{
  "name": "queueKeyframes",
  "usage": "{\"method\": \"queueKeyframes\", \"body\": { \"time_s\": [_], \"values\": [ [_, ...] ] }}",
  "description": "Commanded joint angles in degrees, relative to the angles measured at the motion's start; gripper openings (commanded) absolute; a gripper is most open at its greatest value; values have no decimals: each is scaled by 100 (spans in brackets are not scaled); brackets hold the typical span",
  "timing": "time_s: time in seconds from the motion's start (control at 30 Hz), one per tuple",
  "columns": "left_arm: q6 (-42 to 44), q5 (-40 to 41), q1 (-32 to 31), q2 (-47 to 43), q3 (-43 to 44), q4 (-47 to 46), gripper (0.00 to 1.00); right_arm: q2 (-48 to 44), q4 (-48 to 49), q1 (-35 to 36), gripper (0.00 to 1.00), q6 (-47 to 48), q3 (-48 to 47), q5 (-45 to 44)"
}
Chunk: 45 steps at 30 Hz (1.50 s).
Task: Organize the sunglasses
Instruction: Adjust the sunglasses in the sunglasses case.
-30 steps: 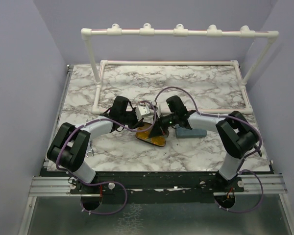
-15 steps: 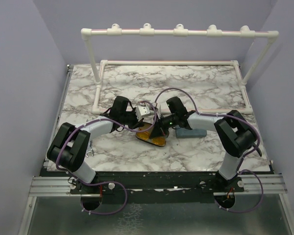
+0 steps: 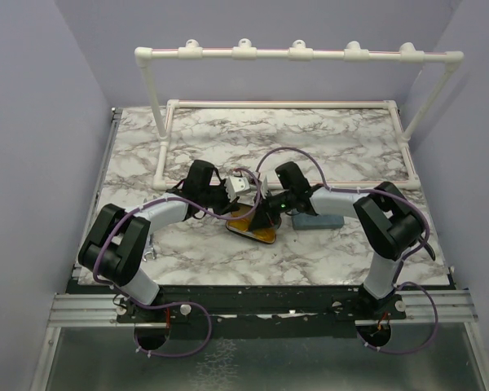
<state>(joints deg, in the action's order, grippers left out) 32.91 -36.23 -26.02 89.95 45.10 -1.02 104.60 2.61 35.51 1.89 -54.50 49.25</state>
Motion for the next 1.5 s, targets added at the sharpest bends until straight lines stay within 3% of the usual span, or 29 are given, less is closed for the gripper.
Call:
{"method": "queueKeyframes", "body": {
  "time_s": [0.0,0.4,0.8,1.2,1.47],
  "values": [
    [249,50,-69,-105,-107,93,0,120,-252,-4,21,174,-182,-347],
    [262,114,-127,-92,-102,91,0,-353,-609,62,41,302,-223,-1023],
    [256,162,-157,-90,-97,93,0,-783,-786,62,50,382,-214,-1308],
    [278,160,-166,-118,-123,93,0,-1598,-852,-33,51,205,-194,-1586],
    [509,262,-193,-267,-254,33,0,-1103,-572,-200,60,325,-232,-1607]
  ]
}}
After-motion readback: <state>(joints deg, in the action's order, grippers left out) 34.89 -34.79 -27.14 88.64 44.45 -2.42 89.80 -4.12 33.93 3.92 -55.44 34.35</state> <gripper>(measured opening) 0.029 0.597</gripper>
